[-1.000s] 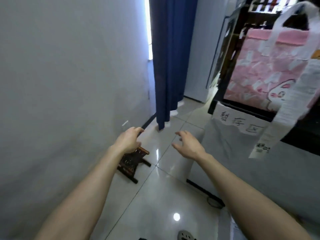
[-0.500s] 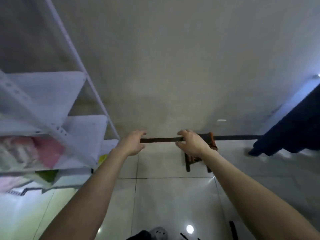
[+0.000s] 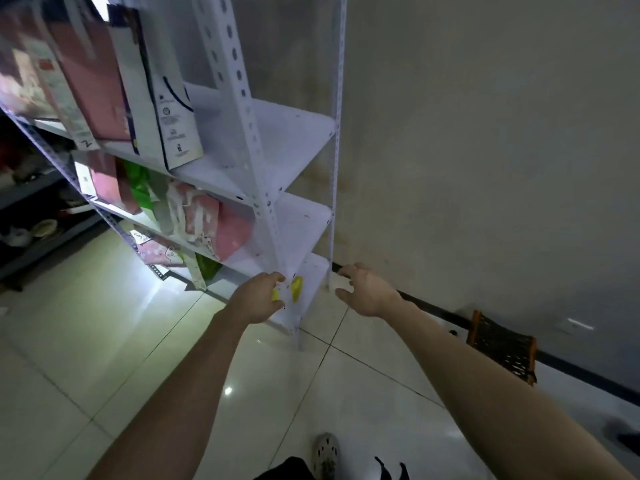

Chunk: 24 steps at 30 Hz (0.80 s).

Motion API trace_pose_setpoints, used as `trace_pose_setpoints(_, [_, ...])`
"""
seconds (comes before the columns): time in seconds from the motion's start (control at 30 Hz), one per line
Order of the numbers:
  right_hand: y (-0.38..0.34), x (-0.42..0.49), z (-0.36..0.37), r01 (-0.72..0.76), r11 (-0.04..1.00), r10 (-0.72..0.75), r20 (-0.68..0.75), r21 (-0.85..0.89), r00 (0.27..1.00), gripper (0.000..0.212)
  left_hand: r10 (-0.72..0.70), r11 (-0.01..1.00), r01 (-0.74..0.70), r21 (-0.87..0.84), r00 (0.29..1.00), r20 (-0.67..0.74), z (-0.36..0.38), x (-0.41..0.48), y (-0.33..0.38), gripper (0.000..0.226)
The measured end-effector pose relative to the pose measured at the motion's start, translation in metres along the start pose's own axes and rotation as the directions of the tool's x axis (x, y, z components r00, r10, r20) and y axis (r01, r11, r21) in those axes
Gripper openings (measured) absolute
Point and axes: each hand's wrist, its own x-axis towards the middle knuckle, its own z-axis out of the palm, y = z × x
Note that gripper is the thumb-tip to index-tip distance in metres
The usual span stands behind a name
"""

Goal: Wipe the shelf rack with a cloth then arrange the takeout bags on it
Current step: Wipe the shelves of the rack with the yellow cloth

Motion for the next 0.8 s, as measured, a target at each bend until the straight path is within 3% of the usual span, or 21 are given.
trace_pose_setpoints(0.37, [-0.033, 0.062, 0.013, 0.102, 0.993, -0.100, 0.034, -0.054, 0.994, 0.057, -0.053, 0.997, 0.047, -0.066, 0.995, -0.090, -0.023, 0.005, -0.045, 0.059])
trace_pose_setpoints(0.8, [-0.006, 0.131, 0.025, 0.205, 0.973, -0.185, 0.181, -0.101, 0.966, 0.054, -0.264, 0.943, 0.237, -0.233, 0.960, -0.091, 0.016, 0.032, -0.074, 0.061])
